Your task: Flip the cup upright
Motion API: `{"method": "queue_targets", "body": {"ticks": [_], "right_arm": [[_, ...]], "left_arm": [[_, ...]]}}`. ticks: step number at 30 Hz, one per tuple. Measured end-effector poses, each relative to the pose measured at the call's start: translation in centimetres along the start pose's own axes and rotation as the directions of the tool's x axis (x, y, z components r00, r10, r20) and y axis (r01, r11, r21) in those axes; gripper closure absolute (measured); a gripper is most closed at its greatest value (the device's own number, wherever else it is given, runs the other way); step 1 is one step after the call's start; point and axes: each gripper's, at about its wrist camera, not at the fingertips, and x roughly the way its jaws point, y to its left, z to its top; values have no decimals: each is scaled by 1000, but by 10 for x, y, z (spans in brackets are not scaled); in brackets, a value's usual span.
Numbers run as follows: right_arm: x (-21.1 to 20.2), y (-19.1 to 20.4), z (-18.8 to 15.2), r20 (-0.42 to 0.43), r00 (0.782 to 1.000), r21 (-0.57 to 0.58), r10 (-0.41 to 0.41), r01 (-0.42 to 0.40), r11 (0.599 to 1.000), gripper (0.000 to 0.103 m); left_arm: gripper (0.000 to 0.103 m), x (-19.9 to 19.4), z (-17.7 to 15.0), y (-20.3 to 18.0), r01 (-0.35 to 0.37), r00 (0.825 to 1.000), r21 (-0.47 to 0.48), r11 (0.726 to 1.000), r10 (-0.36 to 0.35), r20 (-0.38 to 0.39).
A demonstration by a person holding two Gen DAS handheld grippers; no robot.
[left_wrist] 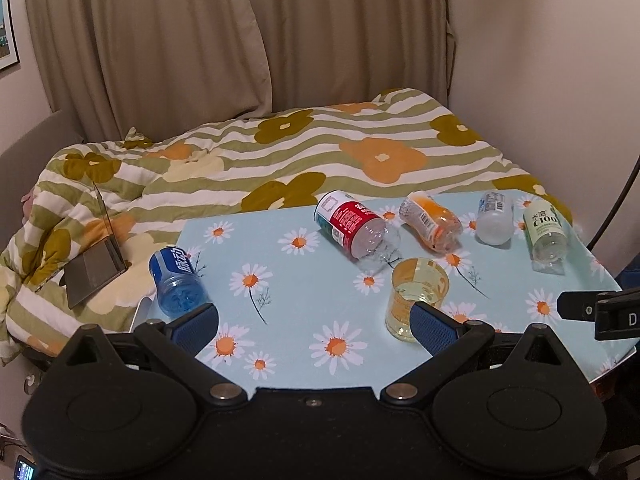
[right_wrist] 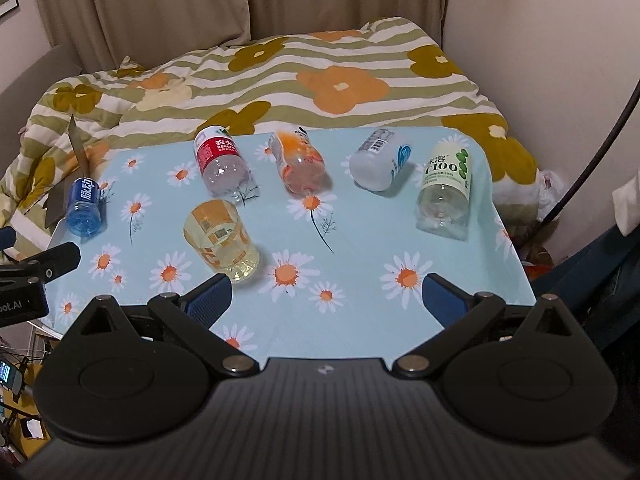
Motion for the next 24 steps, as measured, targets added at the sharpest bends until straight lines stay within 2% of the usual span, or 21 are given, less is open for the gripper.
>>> {"method": "queue_targets", "body": {"ticks": [24], "right_arm": [[0, 2, 0, 0, 1000, -5, -8, 8, 1000, 0]], "left_arm": [[0, -2, 0, 1, 8, 1000, -2, 1000, -8, 15]]}}
